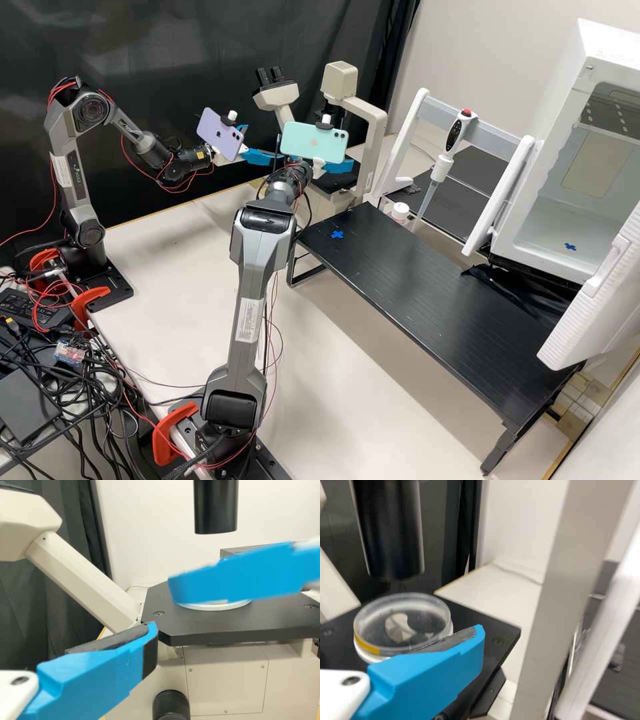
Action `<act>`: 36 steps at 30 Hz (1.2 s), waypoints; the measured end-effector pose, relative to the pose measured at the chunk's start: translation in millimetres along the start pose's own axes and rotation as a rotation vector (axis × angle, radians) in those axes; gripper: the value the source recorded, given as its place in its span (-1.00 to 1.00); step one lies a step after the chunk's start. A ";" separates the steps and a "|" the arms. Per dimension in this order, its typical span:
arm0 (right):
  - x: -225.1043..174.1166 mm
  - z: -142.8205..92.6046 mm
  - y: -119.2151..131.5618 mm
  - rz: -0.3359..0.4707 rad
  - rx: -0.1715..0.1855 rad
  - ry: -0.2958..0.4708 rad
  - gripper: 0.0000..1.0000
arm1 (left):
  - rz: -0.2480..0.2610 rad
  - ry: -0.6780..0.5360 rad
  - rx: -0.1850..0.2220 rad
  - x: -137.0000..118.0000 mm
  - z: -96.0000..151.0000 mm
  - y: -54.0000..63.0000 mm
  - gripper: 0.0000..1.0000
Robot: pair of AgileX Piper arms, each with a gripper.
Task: Move the petri dish to the bench
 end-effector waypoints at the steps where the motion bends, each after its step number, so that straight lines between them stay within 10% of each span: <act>1: 3.8 1.5 -2.0 -0.003 -0.006 -0.012 1.00 | 0.000 0.000 0.000 0.0 0.0 0.0 1.00; 19: 29.7 3.6 -14.6 -0.045 -0.040 -0.089 1.00 | 0.000 0.000 0.000 0.0 0.0 0.0 1.00; 20: 31.6 4.7 -17.7 -0.054 -0.051 -0.094 -1.00 | 0.000 0.000 0.000 0.0 0.0 0.0 1.00; 36: 34.9 3.1 -20.4 -0.077 -0.029 -0.085 -1.00 | 0.000 0.000 0.000 0.0 0.0 0.0 1.00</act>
